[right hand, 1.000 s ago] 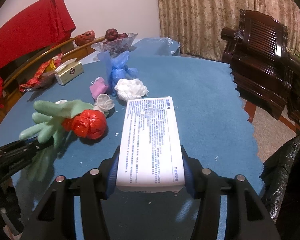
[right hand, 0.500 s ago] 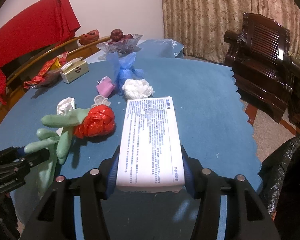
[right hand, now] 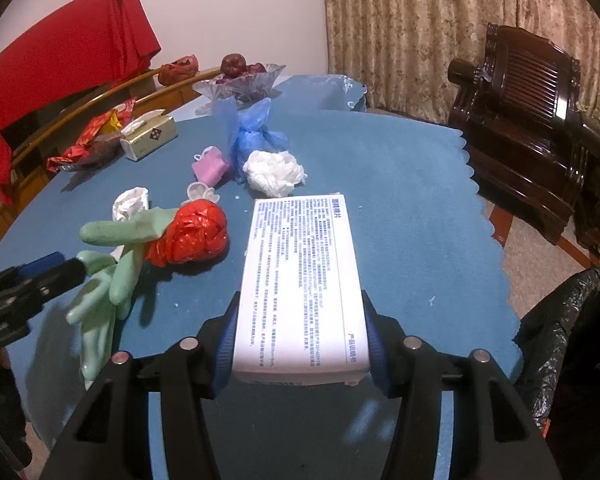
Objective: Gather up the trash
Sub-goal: 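Carry the glove and white box over the black bin with both tools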
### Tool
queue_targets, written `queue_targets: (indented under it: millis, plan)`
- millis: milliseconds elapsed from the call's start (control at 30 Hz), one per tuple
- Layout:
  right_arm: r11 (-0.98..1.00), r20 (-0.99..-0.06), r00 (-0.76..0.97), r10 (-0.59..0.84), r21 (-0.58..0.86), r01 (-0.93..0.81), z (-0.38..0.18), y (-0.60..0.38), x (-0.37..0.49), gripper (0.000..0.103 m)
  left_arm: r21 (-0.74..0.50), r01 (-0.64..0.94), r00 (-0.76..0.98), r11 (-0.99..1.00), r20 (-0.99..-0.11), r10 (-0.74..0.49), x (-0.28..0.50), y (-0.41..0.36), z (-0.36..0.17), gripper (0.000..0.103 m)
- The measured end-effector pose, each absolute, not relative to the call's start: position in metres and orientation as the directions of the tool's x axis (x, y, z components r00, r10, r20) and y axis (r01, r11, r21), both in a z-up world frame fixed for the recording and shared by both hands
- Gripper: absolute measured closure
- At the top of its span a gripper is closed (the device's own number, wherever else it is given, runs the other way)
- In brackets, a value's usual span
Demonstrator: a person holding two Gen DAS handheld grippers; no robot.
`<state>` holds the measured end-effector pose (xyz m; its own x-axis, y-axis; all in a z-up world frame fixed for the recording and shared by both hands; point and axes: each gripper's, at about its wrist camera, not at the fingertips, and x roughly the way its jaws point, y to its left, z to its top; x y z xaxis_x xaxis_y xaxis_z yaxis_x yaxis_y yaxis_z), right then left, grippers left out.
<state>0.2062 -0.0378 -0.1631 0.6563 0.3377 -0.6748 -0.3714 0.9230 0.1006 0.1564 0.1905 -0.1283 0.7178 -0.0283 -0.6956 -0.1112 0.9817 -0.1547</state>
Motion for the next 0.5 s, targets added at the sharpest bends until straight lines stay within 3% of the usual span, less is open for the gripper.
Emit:
queue_targets:
  millis: [100,200,233,333,500]
  plan:
    - [0.924,-0.676,0.656,0.336,0.100,-0.370,-0.163,-0.038,0.207,0.049,-0.152,-0.112,0.715,0.982,-0.699,-0.026,0.163,0.190,-0.131,0.045]
    - [0.924,-0.679,0.654,0.334,0.101,-0.368,-0.164,-0.040,0.208,0.049,-0.146,-0.108,0.712,0.983,-0.702,-0.026,0.168,0.190,-0.132,0.063]
    - [0.925,-0.679,0.654,0.334,0.101,-0.367,-0.164,-0.040,0.208,0.049,-0.148,-0.101,0.712,0.984,-0.701,-0.033,0.169,0.189,-0.133,0.074]
    - [0.924,-0.679,0.654,0.335,0.102,-0.367,-0.164,-0.041,0.208,0.049,-0.141,-0.081,0.716,0.987,-0.697,-0.041,0.168,0.186,-0.133,0.089]
    - [0.925,-0.674,0.658,0.336,0.104,-0.366,-0.161,-0.042,0.208,0.049,-0.156,-0.088,0.733,0.984,-0.678,-0.042,0.157,0.188,-0.130,0.095]
